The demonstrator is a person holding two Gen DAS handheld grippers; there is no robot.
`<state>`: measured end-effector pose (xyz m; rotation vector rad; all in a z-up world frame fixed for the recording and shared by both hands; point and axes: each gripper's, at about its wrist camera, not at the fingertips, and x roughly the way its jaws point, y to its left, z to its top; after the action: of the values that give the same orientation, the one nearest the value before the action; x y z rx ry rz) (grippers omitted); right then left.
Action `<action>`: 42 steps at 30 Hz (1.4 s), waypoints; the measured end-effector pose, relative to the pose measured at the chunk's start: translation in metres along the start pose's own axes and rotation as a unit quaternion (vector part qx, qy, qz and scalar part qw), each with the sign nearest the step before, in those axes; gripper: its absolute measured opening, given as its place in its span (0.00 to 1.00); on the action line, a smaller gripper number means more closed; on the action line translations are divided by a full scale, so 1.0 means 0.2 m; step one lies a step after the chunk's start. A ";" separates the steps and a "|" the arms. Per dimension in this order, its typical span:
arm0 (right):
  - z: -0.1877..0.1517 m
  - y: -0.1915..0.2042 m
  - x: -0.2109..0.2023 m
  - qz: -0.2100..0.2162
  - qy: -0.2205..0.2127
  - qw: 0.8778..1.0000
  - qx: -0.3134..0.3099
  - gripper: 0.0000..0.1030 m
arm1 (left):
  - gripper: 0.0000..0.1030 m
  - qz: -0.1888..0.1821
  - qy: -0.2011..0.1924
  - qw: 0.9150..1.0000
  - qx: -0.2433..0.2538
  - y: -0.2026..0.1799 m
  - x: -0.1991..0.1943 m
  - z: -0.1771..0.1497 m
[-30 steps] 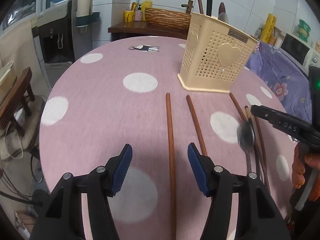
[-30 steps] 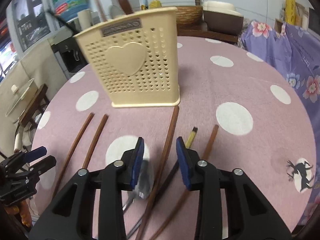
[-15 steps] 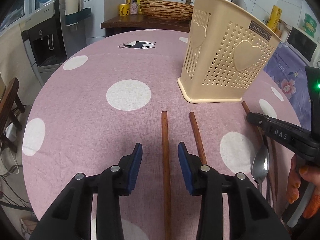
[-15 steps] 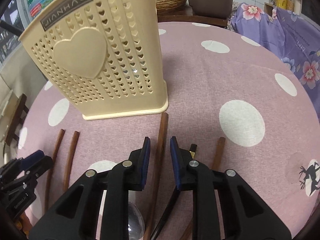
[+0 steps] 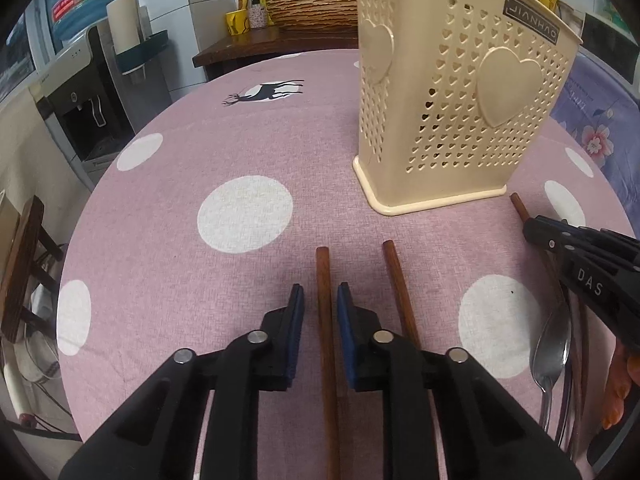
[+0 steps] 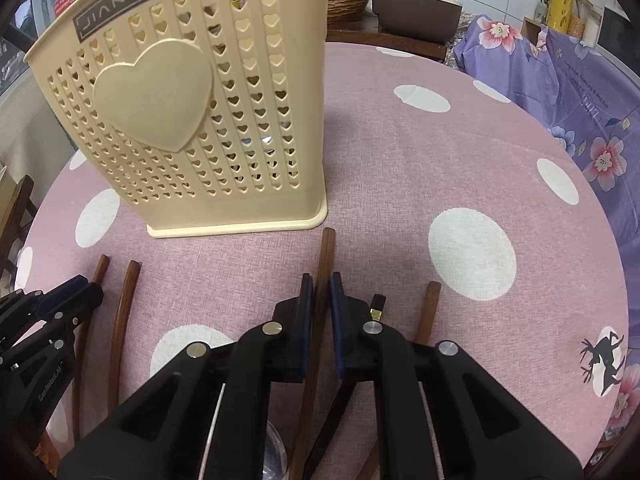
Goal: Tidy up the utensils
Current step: 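Grasp the brown chopstick with the left tool while the right tool grasps another brown chopstick, then carry both brown chopsticks up to the beige holder and lower them in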
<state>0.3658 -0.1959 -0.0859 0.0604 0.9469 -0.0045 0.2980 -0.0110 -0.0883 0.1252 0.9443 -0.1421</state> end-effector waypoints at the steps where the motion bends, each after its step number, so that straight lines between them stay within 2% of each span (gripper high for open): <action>1: 0.00 0.00 0.00 0.007 0.000 1.000 0.003 0.09 | 0.10 0.002 0.001 1.000 0.000 0.00 0.00 0.00; 7: 0.01 -0.08 -0.01 0.058 -0.007 0.997 0.041 0.08 | 0.08 0.003 -0.005 1.000 -0.012 -0.01 0.01 0.02; 11: 0.01 -0.12 -0.11 0.095 -0.021 0.994 0.054 0.08 | 0.08 -0.007 -0.032 0.999 -0.027 0.03 -0.08 0.04; 18: 0.00 -0.30 -0.48 0.175 -0.089 0.977 0.088 0.07 | 0.08 -0.047 -0.123 0.990 -0.051 0.12 -0.48 0.07; 23: -0.07 -0.42 -0.80 0.203 -0.151 0.964 0.083 0.07 | 0.08 -0.062 -0.195 0.977 -0.059 0.17 -0.79 0.06; 27: -0.15 -0.49 -0.96 0.215 -0.172 0.959 0.074 0.07 | 0.08 -0.059 -0.227 0.971 -0.053 0.17 -0.90 0.04; 30: -0.17 -0.49 -1.00 0.215 -0.176 0.958 0.065 0.07 | 0.08 -0.053 -0.232 0.970 -0.049 0.16 -0.91 0.04; 39: -0.14 -0.46 -1.09 0.242 -0.182 0.952 0.050 0.07 | 0.08 -0.069 -0.242 0.967 -0.042 0.14 -0.99 0.06; 42: -0.07 -0.42 -1.13 0.237 -0.190 0.952 0.033 0.07 | 0.08 -0.093 -0.245 0.964 -0.037 0.13 -1.03 0.12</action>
<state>0.2196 -0.2845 0.0846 0.3378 0.5283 0.3856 0.2018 0.0240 0.0943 -0.0687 0.4640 -0.2953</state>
